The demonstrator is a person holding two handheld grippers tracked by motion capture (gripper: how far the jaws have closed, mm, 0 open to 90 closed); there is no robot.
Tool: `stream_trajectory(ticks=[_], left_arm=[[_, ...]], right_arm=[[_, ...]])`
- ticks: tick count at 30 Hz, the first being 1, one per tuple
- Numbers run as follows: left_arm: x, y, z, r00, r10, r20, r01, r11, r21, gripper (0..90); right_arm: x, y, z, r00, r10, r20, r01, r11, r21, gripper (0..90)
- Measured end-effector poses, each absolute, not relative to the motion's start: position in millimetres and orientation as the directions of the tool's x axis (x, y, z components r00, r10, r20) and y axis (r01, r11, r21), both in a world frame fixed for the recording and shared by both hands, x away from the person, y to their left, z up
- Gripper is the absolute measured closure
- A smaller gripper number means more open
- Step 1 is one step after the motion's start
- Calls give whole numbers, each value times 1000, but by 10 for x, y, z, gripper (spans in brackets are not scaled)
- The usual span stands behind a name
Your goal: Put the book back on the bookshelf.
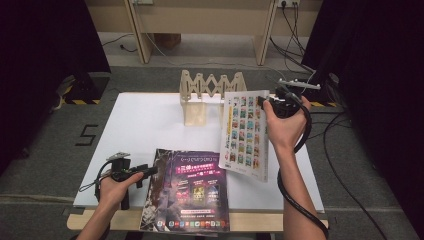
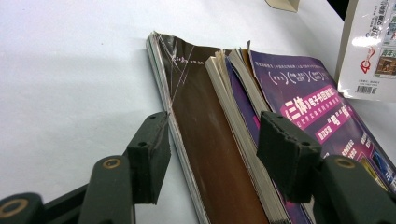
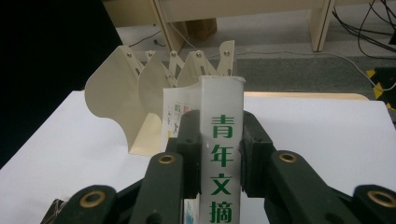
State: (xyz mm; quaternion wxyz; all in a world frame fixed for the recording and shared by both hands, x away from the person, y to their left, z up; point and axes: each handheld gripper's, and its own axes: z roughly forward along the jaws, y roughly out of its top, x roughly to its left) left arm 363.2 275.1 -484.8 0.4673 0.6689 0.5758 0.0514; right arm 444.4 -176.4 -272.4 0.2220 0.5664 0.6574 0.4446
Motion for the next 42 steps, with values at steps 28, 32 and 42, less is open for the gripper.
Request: stream_trajectory(ticks=[28,32,42], left_arm=[[3635,2770,-4859,330,818,-471,726,98,680,429],[3636,2772,-4856,329,817,-473,726,101,680,430],[3638,2780,-4861,331,817,-473,725,101,681,429]], right_arm=[[4556,-1712,-2649,-220,952,212,505,-75,860,742],[4584,-1698,-2633,-206,956,211,496,-84,864,742],[4666,-1640,-2609,-206,954,216,494,-89,865,742]])
